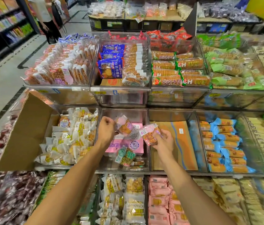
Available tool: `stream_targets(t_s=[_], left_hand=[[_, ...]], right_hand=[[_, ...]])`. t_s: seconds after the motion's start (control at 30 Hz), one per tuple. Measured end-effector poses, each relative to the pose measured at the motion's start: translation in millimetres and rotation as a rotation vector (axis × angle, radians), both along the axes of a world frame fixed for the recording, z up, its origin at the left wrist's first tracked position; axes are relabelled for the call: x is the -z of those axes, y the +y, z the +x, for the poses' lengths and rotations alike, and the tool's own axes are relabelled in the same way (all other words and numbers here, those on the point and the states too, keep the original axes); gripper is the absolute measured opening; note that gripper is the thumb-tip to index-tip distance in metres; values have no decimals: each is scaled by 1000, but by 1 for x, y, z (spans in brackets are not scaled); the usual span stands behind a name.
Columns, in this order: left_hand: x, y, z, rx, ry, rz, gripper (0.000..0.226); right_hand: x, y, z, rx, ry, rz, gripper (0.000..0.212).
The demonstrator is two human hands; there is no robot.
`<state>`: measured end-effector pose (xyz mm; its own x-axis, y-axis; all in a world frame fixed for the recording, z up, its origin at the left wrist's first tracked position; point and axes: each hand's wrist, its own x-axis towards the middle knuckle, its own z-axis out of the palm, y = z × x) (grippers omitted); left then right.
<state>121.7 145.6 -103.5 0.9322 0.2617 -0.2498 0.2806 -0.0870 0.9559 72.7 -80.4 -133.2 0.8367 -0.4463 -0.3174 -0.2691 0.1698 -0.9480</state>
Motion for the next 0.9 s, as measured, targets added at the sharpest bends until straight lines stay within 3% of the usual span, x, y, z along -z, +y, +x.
stream_targets(t_s=[0.13,0.23,0.3,0.43,0.5,0.57,0.63,0.7,0.73,0.8,0.9], left_hand=[[-10,7,-14,12,1,-106,13],[-12,-6,-21,67,91,-213,12],[-13,-17,-23,59,75,-215,15],[-10,-22,-21,63,0,-148,20],[0,-15,-22,58,-31,27,23],[18,-8,-28,163,-50,290,18],[37,-4,-36,584,-85,733,16],[59,-2,-42,926,-114,1146,44],[65,-1,-44,968,-113,1253,55],[70,1,-42,921,-89,1306,56],[70,12,-31,739,89,1063,42]], right_hand=[[2,7,4,-81,16,-41,23],[-6,22,2,-238,43,79,34],[-8,29,1,-316,60,68,48],[2,27,7,-342,76,111,55],[4,23,10,-281,72,78,63],[2,15,12,-181,47,59,56],[0,7,16,-83,20,110,47],[-1,1,19,-42,3,161,49],[0,0,21,-34,-5,168,49],[3,0,21,-36,2,158,51],[9,1,19,-40,13,163,52]])
